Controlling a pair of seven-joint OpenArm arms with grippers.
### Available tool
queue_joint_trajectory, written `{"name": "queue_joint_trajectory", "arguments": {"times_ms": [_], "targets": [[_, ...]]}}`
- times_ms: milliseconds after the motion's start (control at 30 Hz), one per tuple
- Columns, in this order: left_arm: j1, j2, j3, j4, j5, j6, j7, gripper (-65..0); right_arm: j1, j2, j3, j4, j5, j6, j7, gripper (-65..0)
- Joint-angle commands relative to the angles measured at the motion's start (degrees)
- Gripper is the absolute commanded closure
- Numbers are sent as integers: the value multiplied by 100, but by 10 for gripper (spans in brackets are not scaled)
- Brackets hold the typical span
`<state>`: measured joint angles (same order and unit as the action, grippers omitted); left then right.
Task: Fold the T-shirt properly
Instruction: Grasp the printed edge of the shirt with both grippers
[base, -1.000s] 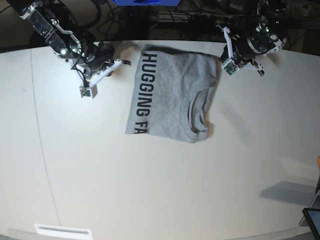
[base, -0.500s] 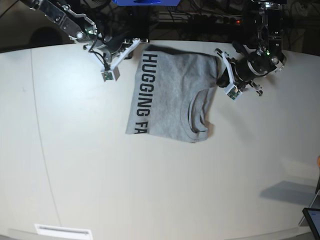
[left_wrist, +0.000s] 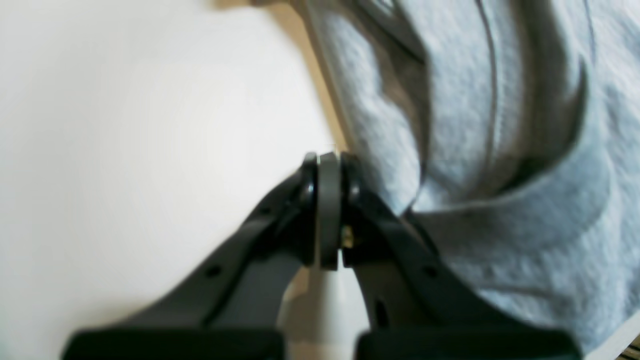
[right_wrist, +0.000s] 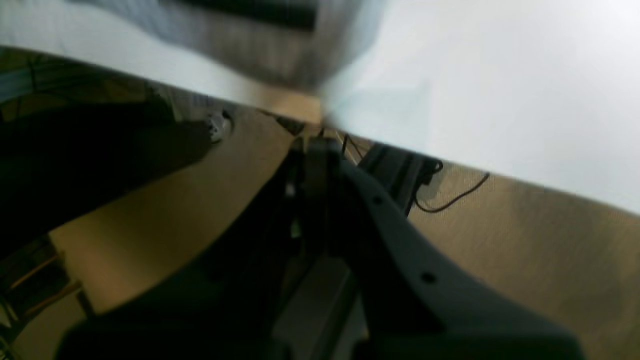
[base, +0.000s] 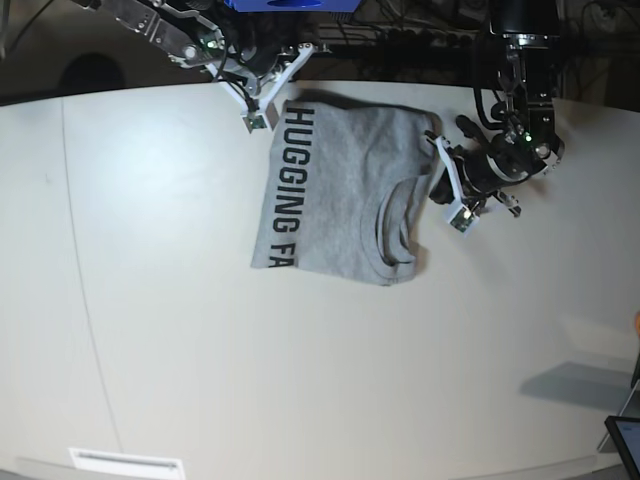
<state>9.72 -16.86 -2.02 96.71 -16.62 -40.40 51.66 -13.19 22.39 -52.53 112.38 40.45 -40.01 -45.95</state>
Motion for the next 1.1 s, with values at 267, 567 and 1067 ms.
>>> {"name": "queue_joint_trajectory", "arguments": {"times_ms": [267,567,1067], "targets": [[1231,-630,-92,1745,146,40,781,-3,58,77,264,72,-348,1,72,0],[1943,-577,-13,1912,102,40,623,-3,181,77,335,72,-357,1,72,0],[1881,-261,40,1850,128,40,632,-3,269,16,335,274,-322,1,-561,0]]}}
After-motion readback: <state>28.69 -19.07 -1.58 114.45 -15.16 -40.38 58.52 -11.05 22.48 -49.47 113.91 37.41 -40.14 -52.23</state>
